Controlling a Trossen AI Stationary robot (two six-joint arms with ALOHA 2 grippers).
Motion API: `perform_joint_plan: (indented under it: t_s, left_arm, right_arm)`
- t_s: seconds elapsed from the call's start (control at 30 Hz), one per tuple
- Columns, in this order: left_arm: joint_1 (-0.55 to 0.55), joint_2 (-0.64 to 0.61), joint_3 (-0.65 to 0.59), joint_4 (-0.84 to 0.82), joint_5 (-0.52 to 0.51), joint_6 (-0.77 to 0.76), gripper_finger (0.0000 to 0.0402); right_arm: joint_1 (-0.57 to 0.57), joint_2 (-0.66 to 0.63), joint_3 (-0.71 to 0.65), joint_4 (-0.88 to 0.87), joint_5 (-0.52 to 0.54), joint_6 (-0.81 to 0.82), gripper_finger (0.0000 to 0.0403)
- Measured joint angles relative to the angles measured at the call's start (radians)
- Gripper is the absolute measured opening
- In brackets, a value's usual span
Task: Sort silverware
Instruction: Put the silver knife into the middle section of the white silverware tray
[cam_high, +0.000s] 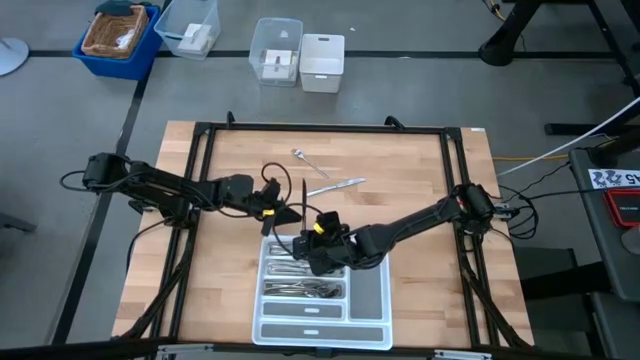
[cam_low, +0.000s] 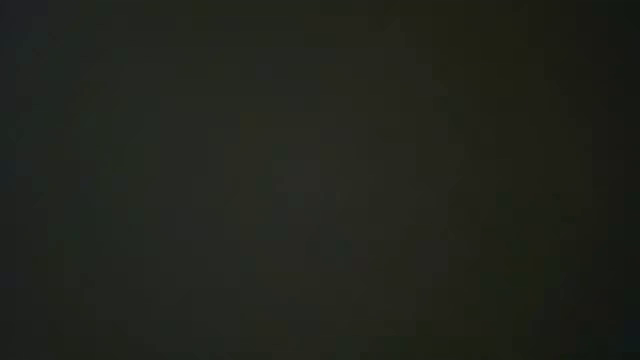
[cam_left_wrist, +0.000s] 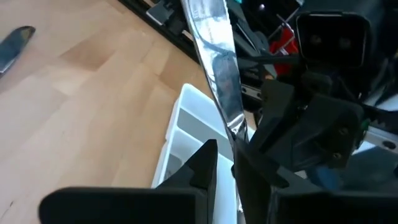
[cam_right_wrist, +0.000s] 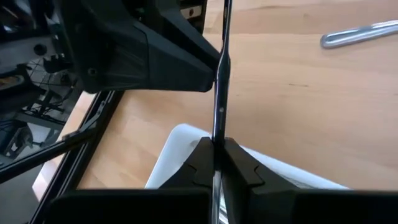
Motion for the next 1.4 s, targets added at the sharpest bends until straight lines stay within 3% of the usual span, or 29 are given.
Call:
perform_joint_plan:
  t_s: [0.3,0.53,0.67,0.93,1.2,1.4]
  left_arm:
    - [-0.003,0.0,0.0,-0.01,-0.029,0.11,0.0045]
    - [-0.029,0.0,0.0,-0.01,-0.108,-0.016,0.0114]
    - [-0.045,0.0,0.0,0.0,-0.113,-0.04,0.0132]
    - [-0.09,0.0,0.0,0.001,-0.115,-0.024,0.013]
    - [-0.106,0.0,0.0,0.005,-0.202,-0.035,0.0129]
    - [-0.113,0.001,0.0,0.103,-0.203,0.022,0.0128]
  right_arm:
    - [0.002,0.0,0.0,-0.006,-0.004,0.0,0.0012]
    - [0.002,0.0,0.0,-0.015,-0.004,0.0,0.0013]
    - [0.002,0.0,0.0,-0.016,-0.004,0.0,0.0011]
    - [0.001,0.001,0.0,-0.014,-0.001,0.0,0.0012]
    - [0.001,0.001,0.0,0.024,0.007,-0.014,0.0013]
    - [-0.003,0.001,0.0,0.072,0.012,-0.054,0.0012]
